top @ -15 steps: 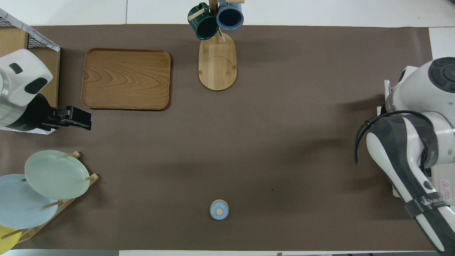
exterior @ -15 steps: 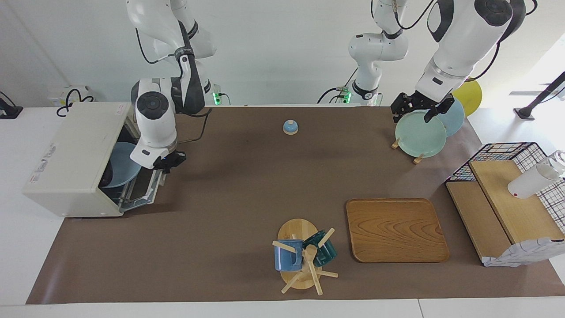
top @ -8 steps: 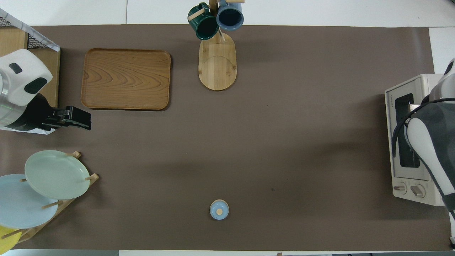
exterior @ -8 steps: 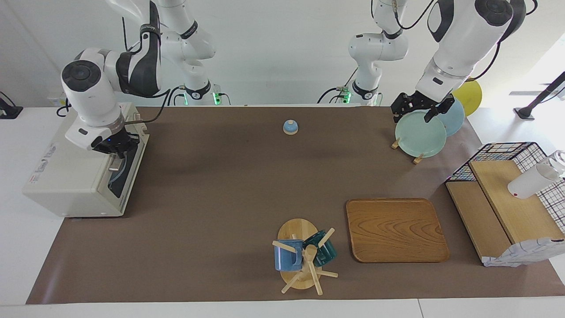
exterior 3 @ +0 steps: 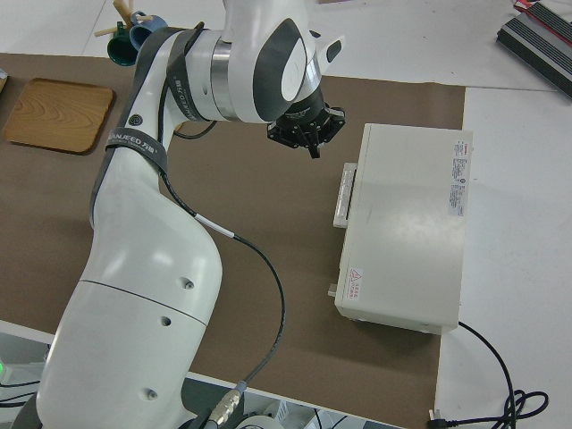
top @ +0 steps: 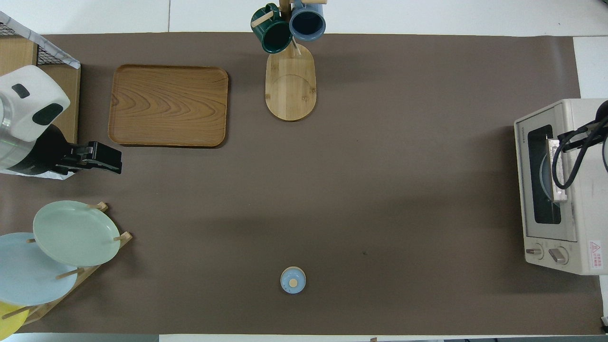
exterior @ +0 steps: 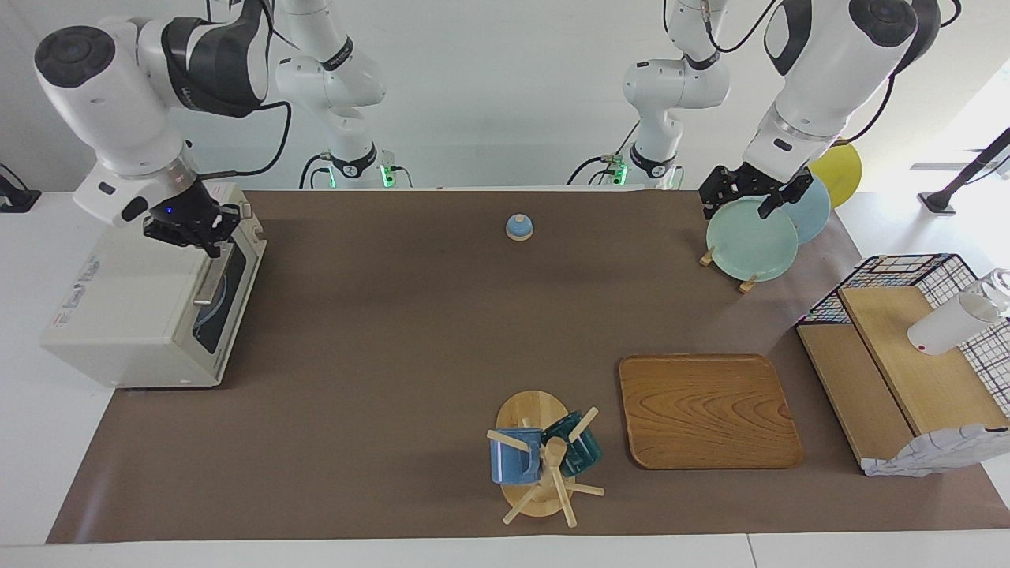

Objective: Put eggplant into oven

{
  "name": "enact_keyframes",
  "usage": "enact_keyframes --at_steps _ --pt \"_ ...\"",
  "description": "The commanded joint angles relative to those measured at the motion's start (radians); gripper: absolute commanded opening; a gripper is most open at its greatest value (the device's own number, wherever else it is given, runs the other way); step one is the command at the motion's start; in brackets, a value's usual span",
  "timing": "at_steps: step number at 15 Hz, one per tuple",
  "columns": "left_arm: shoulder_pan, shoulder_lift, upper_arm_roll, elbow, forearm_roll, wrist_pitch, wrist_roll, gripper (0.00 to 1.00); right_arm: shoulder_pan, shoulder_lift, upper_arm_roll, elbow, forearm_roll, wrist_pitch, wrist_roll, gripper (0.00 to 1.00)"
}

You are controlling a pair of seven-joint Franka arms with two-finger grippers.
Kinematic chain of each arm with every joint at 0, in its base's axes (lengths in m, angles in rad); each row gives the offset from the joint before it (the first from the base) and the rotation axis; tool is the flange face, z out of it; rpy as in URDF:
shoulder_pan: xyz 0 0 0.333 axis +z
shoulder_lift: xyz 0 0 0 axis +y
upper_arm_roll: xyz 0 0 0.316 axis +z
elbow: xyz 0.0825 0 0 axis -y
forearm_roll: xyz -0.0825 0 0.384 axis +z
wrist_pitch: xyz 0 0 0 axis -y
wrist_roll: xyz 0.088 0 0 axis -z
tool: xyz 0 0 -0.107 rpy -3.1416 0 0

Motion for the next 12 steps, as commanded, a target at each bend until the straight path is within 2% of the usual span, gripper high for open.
enact_keyframes --at_steps 1,4,5,6,9,12 --pt "0.011 -0.011 -0.005 -0.001 -0.001 -0.001 0.01 1.0 0.019 0.031 0.006 0.042 0.033 -0.049 0.029 0.28" --pt "0.009 -0.011 -0.005 -0.001 -0.001 -0.001 0.01 1.0 0.025 0.02 0.004 0.026 0.037 -0.067 0.049 0.62" --pt "0.009 -0.011 -0.005 -0.001 -0.001 -0.001 0.01 1.0 0.023 0.018 0.004 0.022 0.037 -0.07 0.054 0.93" --pt "0.009 -0.011 -0.005 -0.001 -0.001 -0.001 0.01 1.0 0.023 0.017 0.004 0.02 0.037 -0.072 0.062 1.0" --pt "0.011 -0.011 -0.005 -0.001 -0.001 -0.001 0.01 1.0 0.028 0.009 0.007 0.02 0.037 -0.069 0.153 1.0" --pt "0.009 -0.011 -0.005 -0.001 -0.001 -0.001 0.01 1.0 0.06 -0.026 -0.007 -0.012 0.037 -0.066 0.163 1.0"
